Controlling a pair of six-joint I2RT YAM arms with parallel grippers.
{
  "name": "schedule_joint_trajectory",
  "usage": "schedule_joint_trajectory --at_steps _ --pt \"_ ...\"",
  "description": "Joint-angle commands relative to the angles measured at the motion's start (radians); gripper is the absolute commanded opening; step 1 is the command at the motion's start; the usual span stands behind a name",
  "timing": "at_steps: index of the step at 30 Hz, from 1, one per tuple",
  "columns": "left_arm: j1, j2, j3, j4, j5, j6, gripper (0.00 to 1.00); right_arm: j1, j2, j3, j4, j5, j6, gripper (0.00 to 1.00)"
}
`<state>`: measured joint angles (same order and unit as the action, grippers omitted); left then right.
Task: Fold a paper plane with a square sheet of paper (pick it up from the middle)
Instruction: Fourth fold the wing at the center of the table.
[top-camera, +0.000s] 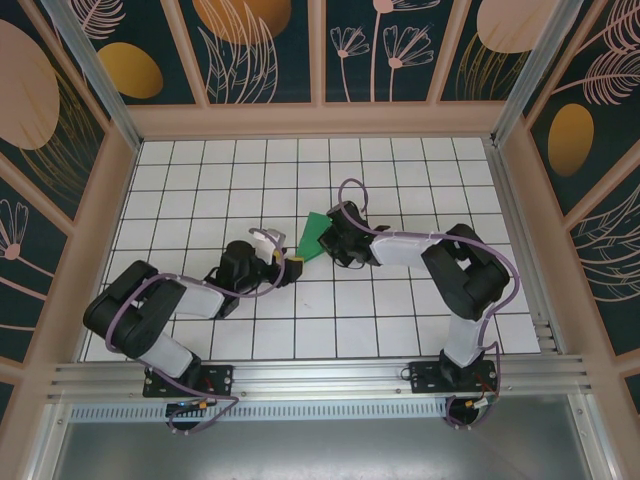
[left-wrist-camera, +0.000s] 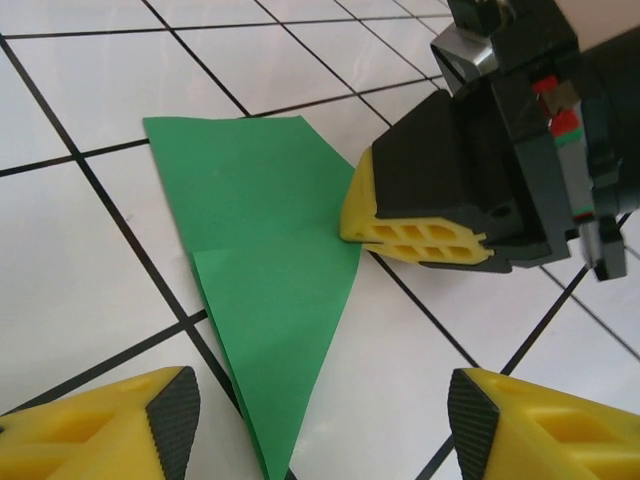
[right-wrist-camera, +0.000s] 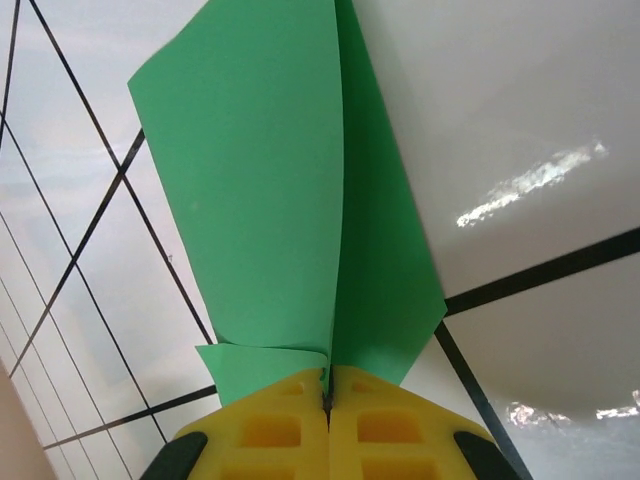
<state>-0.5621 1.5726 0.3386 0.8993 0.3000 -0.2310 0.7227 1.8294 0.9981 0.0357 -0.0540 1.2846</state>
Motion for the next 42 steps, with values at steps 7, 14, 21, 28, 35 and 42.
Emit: schedule_joint_trajectory --at_steps 7,14,21,28,35,42 --pt "-0.043 0.105 0.07 0.099 -0.031 0.176 0.63 0.003 0.0 0.065 -0.088 -0.073 0.106 0.0" --pt "-0.058 0.199 0.141 0.101 -0.013 0.235 0.53 0.002 -0.013 0.081 -0.151 -0.053 0.119 0.0" --pt "-0.064 0.25 0.156 0.126 0.03 0.253 0.5 -0.002 -0.019 0.083 -0.142 -0.074 0.133 0.0" --pt "-0.064 0.278 0.177 0.103 0.014 0.295 0.49 -0.012 -0.038 0.073 -0.103 -0.115 0.157 0.0" --pt "-0.066 0.288 0.184 0.093 -0.012 0.319 0.39 -0.017 -0.05 0.073 -0.105 -0.136 0.165 0.0" --pt "-0.066 0.299 0.183 0.101 -0.003 0.322 0.2 -0.032 -0.067 0.078 -0.115 -0.128 0.118 0.24"
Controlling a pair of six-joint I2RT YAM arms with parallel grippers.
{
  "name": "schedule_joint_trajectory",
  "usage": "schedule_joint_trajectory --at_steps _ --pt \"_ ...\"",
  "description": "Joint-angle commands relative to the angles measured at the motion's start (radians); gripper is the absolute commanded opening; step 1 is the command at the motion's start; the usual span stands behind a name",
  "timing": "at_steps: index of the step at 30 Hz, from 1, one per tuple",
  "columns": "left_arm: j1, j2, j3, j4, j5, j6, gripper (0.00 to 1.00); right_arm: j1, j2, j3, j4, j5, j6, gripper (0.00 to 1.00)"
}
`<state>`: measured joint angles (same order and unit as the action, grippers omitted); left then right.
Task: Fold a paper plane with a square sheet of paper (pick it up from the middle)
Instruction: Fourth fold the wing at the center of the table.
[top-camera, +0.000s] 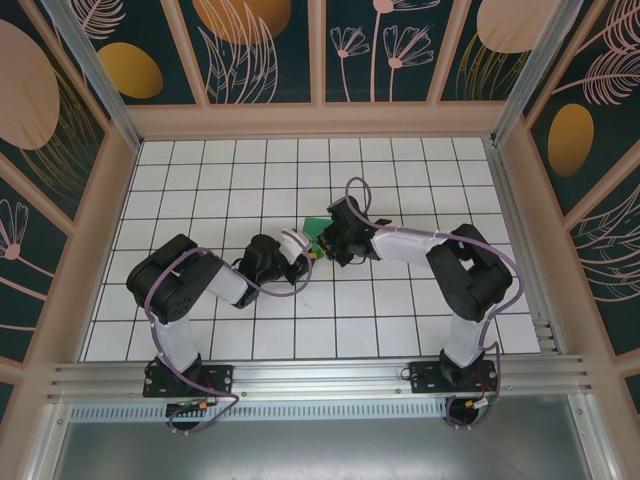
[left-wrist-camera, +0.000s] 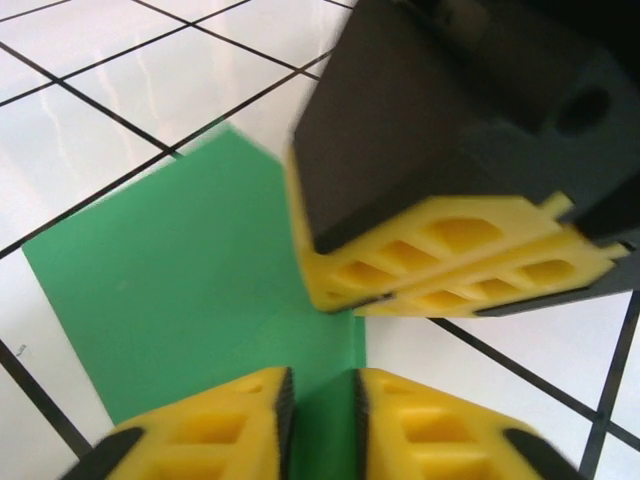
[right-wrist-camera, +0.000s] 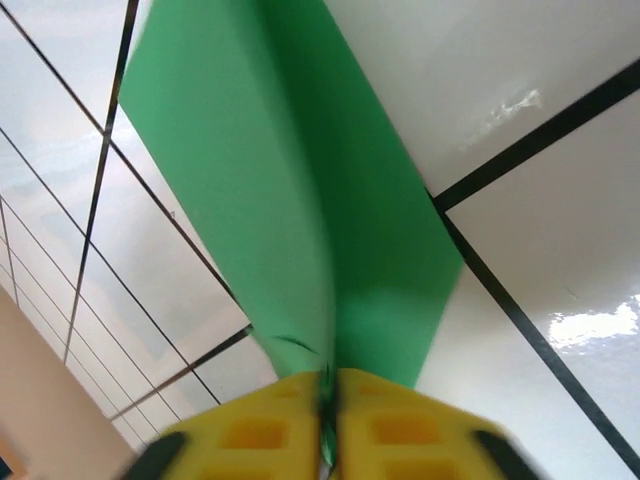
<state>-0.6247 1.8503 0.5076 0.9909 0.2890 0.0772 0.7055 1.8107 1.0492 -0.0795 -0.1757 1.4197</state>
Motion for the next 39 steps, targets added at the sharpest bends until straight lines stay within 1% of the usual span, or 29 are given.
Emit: schedule_joint_trajectory --at_steps 1,4,6,8,9,10,12,14,16,18,19,22,26,28,31,35,39 --pt "-0.004 0.024 0.012 0.018 0.013 0.008 0.17 -0.025 -0.057 0.025 -0.01 -0.001 -0.037 0.33" --pt "-0.004 0.03 0.001 0.057 0.034 -0.016 0.14 -0.068 -0.107 0.002 -0.025 0.036 -0.14 0.53" --pt "-0.004 0.031 -0.008 0.09 0.054 -0.034 0.13 -0.108 -0.141 -0.017 -0.013 0.051 -0.27 0.61" --pt "-0.003 0.03 -0.008 0.104 0.077 -0.045 0.12 -0.152 -0.163 -0.031 -0.005 0.031 -0.416 0.69" --pt "-0.004 0.027 -0.007 0.105 0.092 -0.047 0.12 -0.178 -0.177 -0.038 -0.005 0.028 -0.5 0.72" --pt "-0.003 0.025 -0.009 0.111 0.106 -0.051 0.11 -0.2 -0.191 -0.048 -0.001 0.03 -0.597 0.77" --pt "-0.002 0.018 -0.009 0.114 0.129 -0.054 0.1 -0.235 -0.215 -0.063 0.025 -0.015 -0.77 0.82" --pt "-0.001 0.012 -0.006 0.109 0.159 -0.061 0.09 -0.272 -0.24 -0.088 0.074 -0.073 -0.935 0.83" --pt "-0.002 0.01 0.005 0.089 0.194 -0.071 0.09 -0.31 -0.262 -0.102 0.116 -0.15 -1.082 0.77" --pt "-0.001 0.013 0.011 0.083 0.225 -0.079 0.08 -0.336 -0.285 -0.13 0.158 -0.212 -1.209 0.74" --pt "0.0 0.017 0.013 0.082 0.24 -0.086 0.08 -0.342 -0.29 -0.135 0.155 -0.258 -1.288 0.74" --pt "0.012 0.026 0.019 0.1 0.281 -0.121 0.08 -0.345 -0.286 -0.105 0.069 -0.302 -1.447 0.74" --pt "0.028 0.031 0.017 0.131 0.34 -0.166 0.07 -0.341 -0.265 -0.112 0.022 -0.421 -1.595 0.75" --pt "0.037 0.034 0.011 0.143 0.366 -0.187 0.06 -0.341 -0.259 -0.111 -0.001 -0.514 -1.663 0.73" --pt "0.048 0.038 0.006 0.146 0.394 -0.204 0.06 -0.32 -0.241 -0.097 -0.048 -0.579 -1.762 0.71" --pt "0.059 0.035 0.003 0.144 0.425 -0.217 0.06 -0.265 -0.175 -0.044 -0.153 -0.559 -1.866 0.66" --pt "0.066 0.03 0.0 0.11 0.43 -0.194 0.05 -0.247 -0.113 -0.01 -0.177 -0.578 -1.903 0.65"
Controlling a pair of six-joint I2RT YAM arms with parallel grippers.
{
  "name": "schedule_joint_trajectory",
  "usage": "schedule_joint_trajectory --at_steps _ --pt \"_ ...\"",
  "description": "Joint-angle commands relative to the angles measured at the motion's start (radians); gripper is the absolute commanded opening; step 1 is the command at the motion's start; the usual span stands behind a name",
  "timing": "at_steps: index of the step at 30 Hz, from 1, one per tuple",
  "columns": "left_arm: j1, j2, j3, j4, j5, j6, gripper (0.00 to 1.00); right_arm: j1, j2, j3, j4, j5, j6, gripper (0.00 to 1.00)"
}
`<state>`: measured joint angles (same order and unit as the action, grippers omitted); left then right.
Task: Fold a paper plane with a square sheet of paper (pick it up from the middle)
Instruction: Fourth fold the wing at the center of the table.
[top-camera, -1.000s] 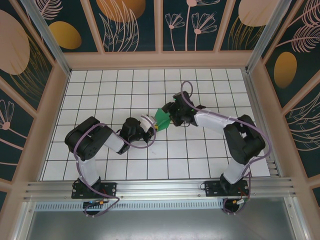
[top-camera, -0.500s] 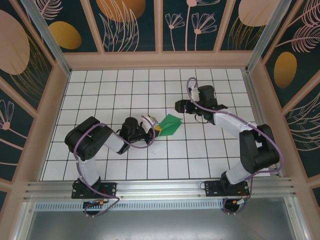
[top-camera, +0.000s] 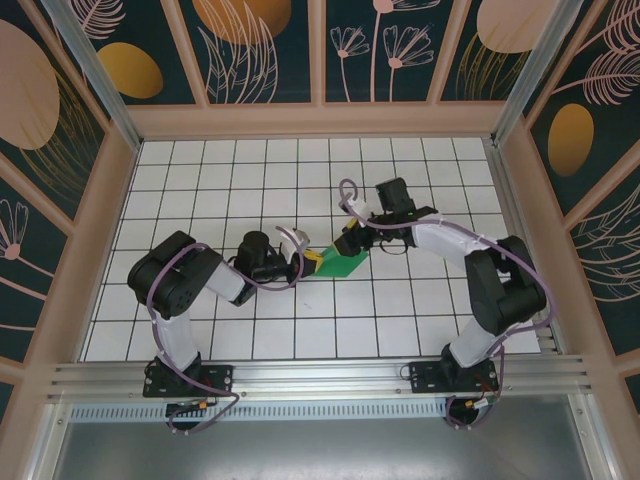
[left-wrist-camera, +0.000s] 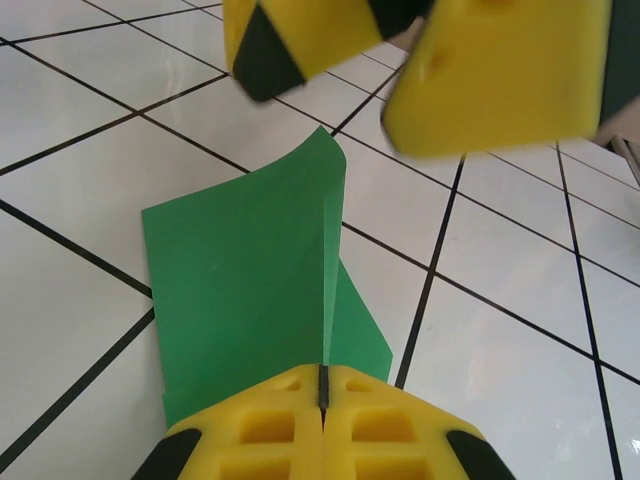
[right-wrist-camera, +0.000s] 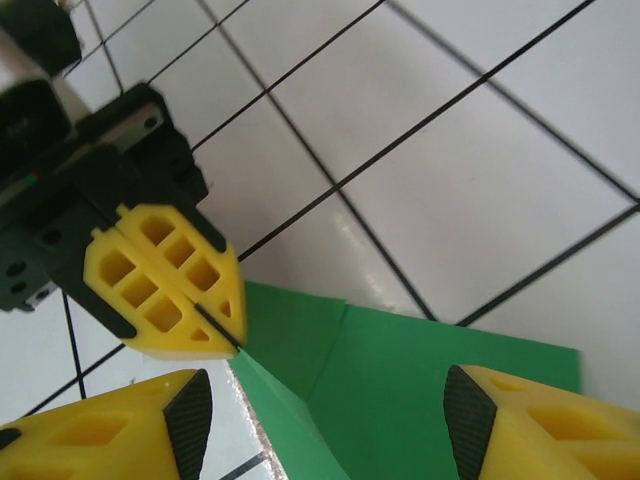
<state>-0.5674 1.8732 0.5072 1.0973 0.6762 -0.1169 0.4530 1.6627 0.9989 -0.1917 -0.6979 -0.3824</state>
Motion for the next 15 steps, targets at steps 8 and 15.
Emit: schedule_joint_trajectory --at_steps 8,15 --pt "0.018 -0.001 0.004 -0.011 0.068 0.013 0.05 0.03 0.137 0.121 -0.154 -0.065 -0.185 0.54" --pt "0.03 -0.006 -0.004 -0.016 0.093 0.019 0.05 0.03 0.16 0.159 -0.228 -0.065 -0.274 0.44"
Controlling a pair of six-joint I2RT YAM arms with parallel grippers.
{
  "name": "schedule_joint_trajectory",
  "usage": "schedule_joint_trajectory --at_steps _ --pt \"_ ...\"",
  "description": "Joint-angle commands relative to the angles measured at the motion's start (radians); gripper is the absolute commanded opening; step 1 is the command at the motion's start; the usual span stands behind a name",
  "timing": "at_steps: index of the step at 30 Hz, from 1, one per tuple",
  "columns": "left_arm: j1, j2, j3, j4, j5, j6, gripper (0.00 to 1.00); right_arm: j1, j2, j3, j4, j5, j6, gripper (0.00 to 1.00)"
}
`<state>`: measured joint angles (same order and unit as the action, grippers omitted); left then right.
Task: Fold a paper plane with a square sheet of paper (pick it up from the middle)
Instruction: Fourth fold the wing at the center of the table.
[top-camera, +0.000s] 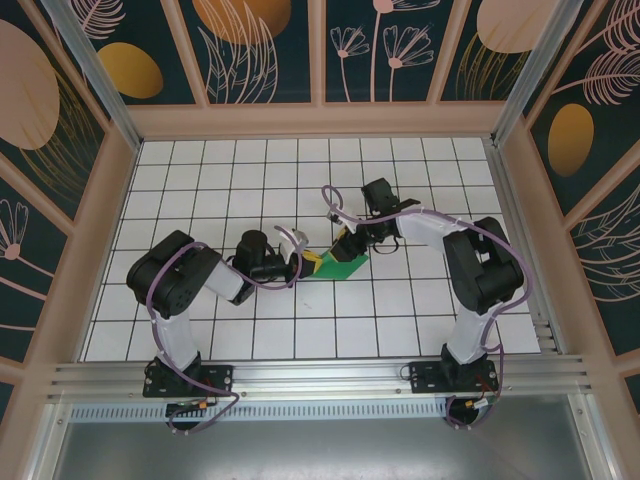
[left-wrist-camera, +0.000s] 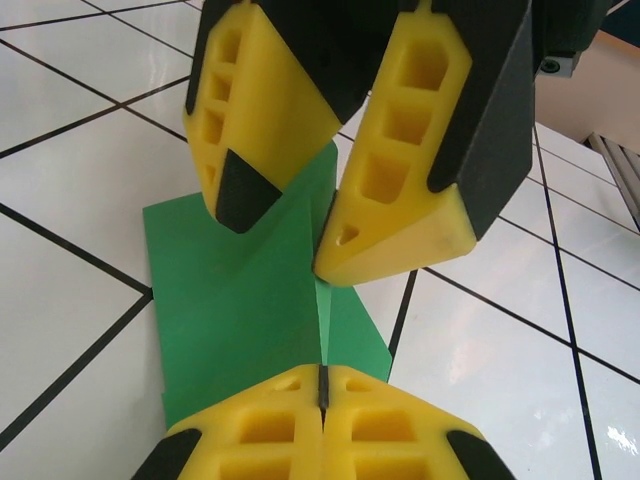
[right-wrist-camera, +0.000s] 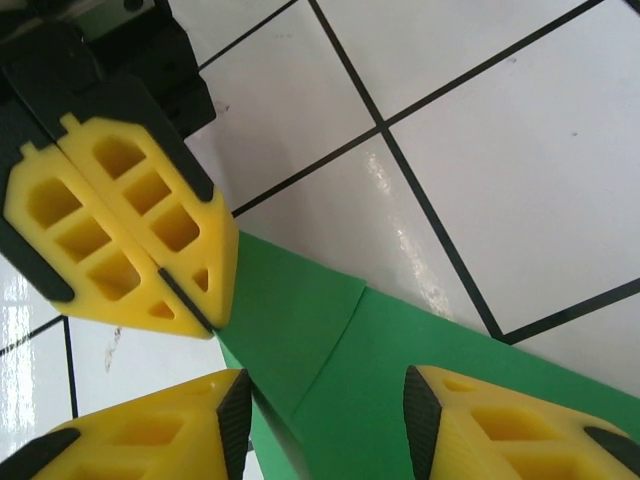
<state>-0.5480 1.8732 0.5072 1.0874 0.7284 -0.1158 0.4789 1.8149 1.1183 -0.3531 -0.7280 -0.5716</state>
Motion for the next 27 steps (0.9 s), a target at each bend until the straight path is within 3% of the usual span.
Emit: schedule_joint_trajectory --at_steps 1,5,10,13,16,17,22,27 --pt "0.012 -0.008 -0.004 -0.009 0.046 0.016 0.05 0.004 0.009 0.043 -0.079 -0.041 -0.098 0.42" --pt "0.016 -0.013 -0.002 -0.016 0.055 0.015 0.05 0.003 0.008 0.052 -0.112 -0.075 -0.132 0.34" --pt "0.019 -0.012 0.001 -0.031 0.051 0.015 0.09 0.005 0.014 0.053 -0.112 -0.091 -0.137 0.13" --pt "0.019 -0.013 0.002 -0.046 0.037 0.012 0.18 0.006 0.023 0.061 -0.118 -0.084 -0.137 0.06" --pt "0.019 -0.017 0.013 -0.1 0.024 0.017 0.35 0.006 0.029 0.069 -0.115 -0.08 -0.13 0.05" --pt "0.019 -0.02 0.015 -0.112 0.02 0.019 0.36 0.006 0.029 0.07 -0.113 -0.083 -0.128 0.05" --pt "0.02 -0.036 0.019 -0.174 0.001 0.039 0.37 0.006 0.036 0.083 -0.113 -0.094 -0.123 0.06" --pt "0.02 -0.024 0.029 -0.218 -0.042 0.055 0.32 0.001 0.051 0.093 -0.126 -0.099 -0.128 0.06"
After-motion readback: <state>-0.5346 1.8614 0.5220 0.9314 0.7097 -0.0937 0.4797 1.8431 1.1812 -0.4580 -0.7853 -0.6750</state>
